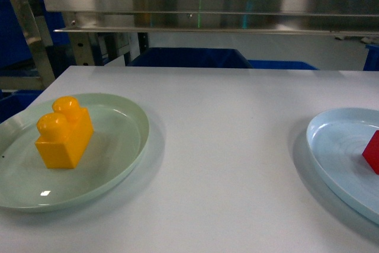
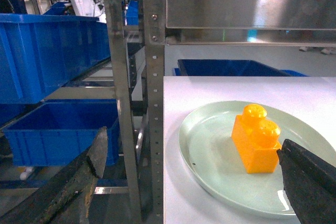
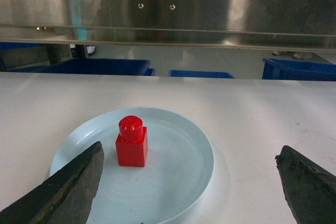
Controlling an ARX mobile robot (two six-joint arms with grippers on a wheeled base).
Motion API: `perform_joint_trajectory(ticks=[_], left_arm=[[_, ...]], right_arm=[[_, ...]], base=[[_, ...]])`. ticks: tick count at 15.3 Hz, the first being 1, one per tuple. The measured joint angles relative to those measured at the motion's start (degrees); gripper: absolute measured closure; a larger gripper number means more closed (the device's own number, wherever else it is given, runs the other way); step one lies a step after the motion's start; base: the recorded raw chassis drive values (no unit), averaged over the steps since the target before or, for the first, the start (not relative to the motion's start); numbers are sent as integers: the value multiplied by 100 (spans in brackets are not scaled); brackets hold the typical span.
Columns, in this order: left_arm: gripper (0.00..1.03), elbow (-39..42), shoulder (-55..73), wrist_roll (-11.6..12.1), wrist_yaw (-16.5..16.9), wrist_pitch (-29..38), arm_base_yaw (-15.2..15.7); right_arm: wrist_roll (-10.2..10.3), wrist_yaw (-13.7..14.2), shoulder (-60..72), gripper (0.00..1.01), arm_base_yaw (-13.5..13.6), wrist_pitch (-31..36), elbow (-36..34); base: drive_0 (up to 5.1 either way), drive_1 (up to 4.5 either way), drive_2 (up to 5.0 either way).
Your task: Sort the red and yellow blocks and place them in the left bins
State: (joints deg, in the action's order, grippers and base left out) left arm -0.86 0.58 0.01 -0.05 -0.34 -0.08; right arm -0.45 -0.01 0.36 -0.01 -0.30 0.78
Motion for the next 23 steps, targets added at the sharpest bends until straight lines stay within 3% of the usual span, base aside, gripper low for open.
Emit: perform_joint_trajectory(ticks=[7, 8, 9, 10, 11, 12, 14, 16, 23], left_arm=[[5, 0, 0, 0, 0, 0, 0], [5, -107, 328, -208, 321, 72, 157], [5, -715, 1696, -680, 570, 647, 140], [5, -1521, 2909, -984, 717, 1408, -232], [5, -2258, 4017, -1008, 802, 2055, -404], [5, -2796, 5014, -1016, 922, 2249, -236], [5, -3344, 6697, -1180, 1473, 1891, -87], [5, -3145, 7215, -1287, 1335, 2304, 74], [5, -3180, 6959, -1311, 1318, 2404, 129]], right_arm=[[0, 0, 0, 3, 0, 0, 0], [-20, 299, 223, 3, 236, 417, 13], [9, 721, 1403, 3, 883, 1530, 297], [142, 763, 2824, 3, 1132, 2487, 844], [420, 734, 4264, 3, 1147, 3185, 1639], [796, 673, 5604, 3, 1207, 3348, 2487], [1185, 680, 7864, 3, 1091, 3366, 3480], [1224, 820, 8808, 3, 922, 3567, 3338], [1246, 857, 8594, 3, 901, 3681, 3386]], base=[[0, 0, 0], [0, 0, 0], [0, 0, 0], [0, 0, 0], [0, 0, 0], [0, 0, 0], [0, 0, 0], [0, 0, 0], [0, 0, 0]])
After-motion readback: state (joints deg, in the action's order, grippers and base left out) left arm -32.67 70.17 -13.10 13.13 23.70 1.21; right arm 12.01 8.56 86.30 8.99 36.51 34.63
